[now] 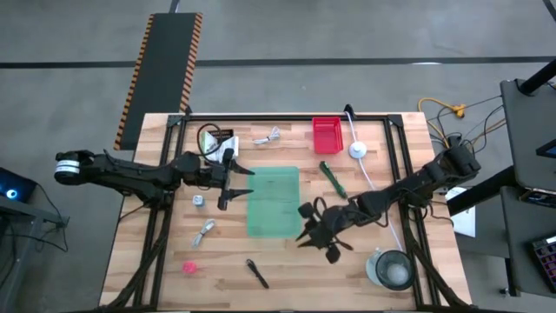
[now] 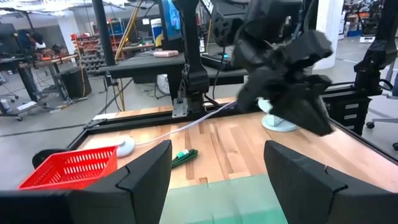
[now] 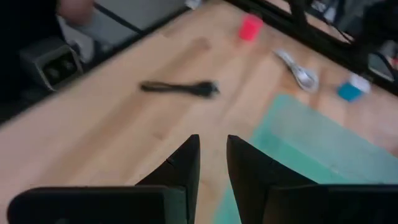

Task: Pick and place items into bin
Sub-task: Put the green charger cable into the blue bin

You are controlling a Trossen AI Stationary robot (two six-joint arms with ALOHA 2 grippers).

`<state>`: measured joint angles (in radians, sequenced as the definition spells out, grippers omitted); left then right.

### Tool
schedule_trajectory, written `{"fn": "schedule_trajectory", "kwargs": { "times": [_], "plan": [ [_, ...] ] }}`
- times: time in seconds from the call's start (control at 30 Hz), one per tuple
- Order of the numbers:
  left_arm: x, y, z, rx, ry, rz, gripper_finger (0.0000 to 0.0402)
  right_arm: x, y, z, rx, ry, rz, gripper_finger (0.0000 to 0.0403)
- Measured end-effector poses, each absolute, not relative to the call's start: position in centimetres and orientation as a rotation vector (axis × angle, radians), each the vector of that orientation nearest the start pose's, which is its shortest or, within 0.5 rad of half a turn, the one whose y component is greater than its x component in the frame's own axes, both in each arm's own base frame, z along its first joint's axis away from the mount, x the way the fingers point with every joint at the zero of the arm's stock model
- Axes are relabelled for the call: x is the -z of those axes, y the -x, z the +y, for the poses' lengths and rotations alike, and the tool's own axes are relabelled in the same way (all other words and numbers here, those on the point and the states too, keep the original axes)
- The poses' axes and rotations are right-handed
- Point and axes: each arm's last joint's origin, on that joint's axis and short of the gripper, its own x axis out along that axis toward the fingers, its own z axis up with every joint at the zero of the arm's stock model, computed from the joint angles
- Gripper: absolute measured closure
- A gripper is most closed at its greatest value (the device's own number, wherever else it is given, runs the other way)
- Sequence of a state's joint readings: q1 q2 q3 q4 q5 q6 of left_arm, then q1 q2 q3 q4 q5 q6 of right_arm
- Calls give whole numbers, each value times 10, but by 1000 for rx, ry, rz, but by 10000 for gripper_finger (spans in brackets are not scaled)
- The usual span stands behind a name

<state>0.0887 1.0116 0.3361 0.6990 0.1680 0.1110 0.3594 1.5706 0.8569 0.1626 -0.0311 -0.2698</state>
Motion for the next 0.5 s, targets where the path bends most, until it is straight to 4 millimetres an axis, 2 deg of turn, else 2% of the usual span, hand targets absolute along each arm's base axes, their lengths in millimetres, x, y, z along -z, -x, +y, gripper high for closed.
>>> {"fn": "schedule_trajectory", "kwargs": {
  "times": [0.17, 0.33, 0.43, 0.5],
  "plan": [
    [-222, -204, 13, 78, -113, -22, 164, -209, -296, 90, -385, 345, 494, 335],
    [-221, -204, 14, 78, -120, -13, 164, -226, -273, 60, -300, 321, 432, 335],
    [-220, -204, 13, 78, -121, -9, 164, -234, -258, 40, -216, 247, 402, 335],
    [-220, -204, 13, 78, -129, -8, 164, -239, -248, 28, -93, 171, 384, 335]
  ]
}}
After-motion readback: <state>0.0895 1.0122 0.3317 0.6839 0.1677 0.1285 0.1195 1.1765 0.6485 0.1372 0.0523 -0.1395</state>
